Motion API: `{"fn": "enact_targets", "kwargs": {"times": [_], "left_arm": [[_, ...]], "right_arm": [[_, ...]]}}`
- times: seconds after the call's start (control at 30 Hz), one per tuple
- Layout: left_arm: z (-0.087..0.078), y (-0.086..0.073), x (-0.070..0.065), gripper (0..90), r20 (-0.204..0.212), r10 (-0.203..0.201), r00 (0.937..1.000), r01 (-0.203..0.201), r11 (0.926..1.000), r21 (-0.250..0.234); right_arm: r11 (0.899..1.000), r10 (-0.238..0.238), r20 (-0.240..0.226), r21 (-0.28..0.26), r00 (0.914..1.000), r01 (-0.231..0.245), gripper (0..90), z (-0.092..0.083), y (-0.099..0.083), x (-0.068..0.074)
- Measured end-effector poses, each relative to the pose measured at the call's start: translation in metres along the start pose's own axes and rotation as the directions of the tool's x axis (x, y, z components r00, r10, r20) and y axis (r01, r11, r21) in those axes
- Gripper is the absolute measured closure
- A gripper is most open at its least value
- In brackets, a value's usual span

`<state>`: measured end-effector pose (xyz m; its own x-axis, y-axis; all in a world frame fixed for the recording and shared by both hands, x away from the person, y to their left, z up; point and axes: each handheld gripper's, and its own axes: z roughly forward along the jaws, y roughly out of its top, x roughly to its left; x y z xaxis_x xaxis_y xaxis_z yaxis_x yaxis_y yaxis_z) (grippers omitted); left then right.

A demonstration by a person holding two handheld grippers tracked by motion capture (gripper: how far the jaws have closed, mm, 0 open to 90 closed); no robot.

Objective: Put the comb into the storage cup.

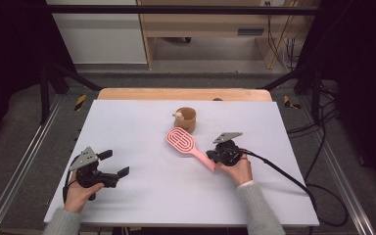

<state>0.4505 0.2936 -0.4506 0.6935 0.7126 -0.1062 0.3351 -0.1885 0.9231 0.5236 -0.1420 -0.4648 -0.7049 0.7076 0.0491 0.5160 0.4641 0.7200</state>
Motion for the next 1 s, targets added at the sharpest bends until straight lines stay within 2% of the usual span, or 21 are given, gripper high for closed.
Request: {"fn": "enact_targets", "kwargs": {"times": [0.1, 0.27, 0.4, 0.63, 0.67, 0.77, 1.0], "left_arm": [[0.000, 0.000, 0.000, 0.7, 0.001, -0.001, 1.0000, 0.001, 1.0000, 0.000], [0.000, 0.000, 0.000, 0.7, 0.001, -0.002, 1.0000, 0.002, 1.0000, 0.000], [0.001, 0.000, 0.000, 0.7, 0.001, -0.002, 1.0000, 0.002, 1.0000, 0.000], [0.001, 0.000, 0.000, 0.7, 0.000, -0.003, 1.0000, 0.003, 1.0000, 0.004], [0.001, 0.000, 0.000, 0.7, 0.000, -0.003, 1.0000, 0.003, 1.0000, 0.004], [0.001, 0.000, 0.000, 0.7, 0.000, -0.001, 1.0000, 0.001, 1.0000, 0.005], [0.002, 0.000, 0.000, 0.7, -0.002, -0.003, 1.0000, 0.003, 1.0000, 0.006]], "right_arm": [[1.000, -0.003, 0.010, -0.013, 0.9999, 0.003, 85.3, -0.002, 0.001, -0.002], [0.998, 0.009, 0.029, -0.063, 0.9995, -0.007, 75.9, -0.010, 0.004, -0.006], [0.994, 0.006, 0.049, -0.108, 0.9988, 0.000, 60.1, -0.019, 0.008, -0.009], [0.984, 0.015, 0.037, -0.180, 0.9992, -0.008, 29.0, -0.035, 0.014, -0.012], [0.984, 0.015, 0.037, -0.180, 0.9992, -0.008, 29.0, -0.035, 0.014, -0.012], [0.981, 0.024, 0.010, -0.191, 0.9997, -0.021, 19.0, -0.039, 0.016, -0.014], [0.978, 0.032, 0.004, -0.205, 0.9995, -0.031, 8.8, -0.045, 0.020, -0.015]]}}
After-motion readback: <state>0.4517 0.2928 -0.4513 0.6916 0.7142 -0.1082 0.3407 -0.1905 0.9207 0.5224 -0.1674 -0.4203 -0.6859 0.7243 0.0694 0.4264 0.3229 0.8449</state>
